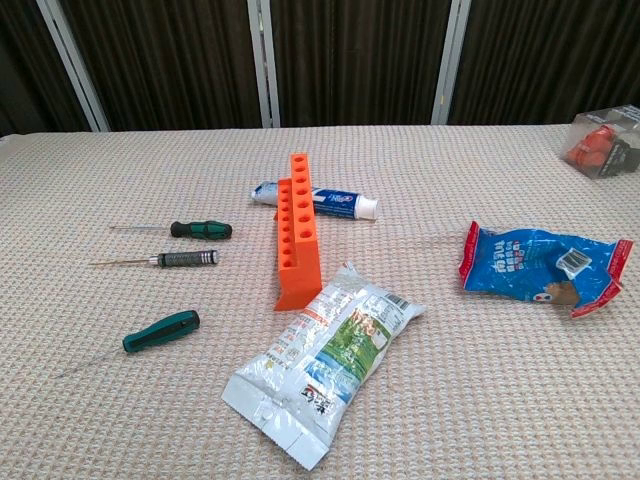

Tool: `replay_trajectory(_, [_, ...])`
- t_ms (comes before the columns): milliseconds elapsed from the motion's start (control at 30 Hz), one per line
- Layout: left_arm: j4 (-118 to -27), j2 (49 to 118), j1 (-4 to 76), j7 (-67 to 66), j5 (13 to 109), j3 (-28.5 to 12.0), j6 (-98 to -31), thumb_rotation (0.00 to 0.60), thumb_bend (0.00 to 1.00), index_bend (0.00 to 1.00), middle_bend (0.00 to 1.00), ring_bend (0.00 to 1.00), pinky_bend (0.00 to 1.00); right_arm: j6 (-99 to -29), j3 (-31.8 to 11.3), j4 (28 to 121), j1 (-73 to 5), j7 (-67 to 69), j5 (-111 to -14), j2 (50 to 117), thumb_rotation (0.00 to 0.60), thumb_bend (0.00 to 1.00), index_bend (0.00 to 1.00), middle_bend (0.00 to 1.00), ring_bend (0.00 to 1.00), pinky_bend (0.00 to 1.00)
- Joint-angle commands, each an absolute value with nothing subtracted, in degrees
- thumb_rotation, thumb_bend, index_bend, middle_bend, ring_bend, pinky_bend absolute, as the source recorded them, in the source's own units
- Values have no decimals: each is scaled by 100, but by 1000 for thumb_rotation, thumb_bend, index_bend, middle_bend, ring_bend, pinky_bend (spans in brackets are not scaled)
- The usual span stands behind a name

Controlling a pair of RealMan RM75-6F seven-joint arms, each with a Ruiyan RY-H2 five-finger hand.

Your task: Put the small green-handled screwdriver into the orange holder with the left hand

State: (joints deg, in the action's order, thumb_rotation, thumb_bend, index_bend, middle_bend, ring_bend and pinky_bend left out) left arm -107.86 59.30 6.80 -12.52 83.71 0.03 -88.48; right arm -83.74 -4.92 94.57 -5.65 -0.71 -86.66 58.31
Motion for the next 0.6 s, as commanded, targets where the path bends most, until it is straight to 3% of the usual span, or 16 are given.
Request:
replay_trajectory(33, [-10793,5932,692,-1302,8382,-21,-8824,600,134,149,0,0,0,-8337,-487,9470,-580,-103,-8648,5825,600,0,8,0,0,0])
replay_trajectory(600, [-10647,5966,690,-1108,8493,-140,-8727,600,137,301,25,0,0,-8499,-452,9567,-504,-172,-8690,5807,600,0,36,0,0,0])
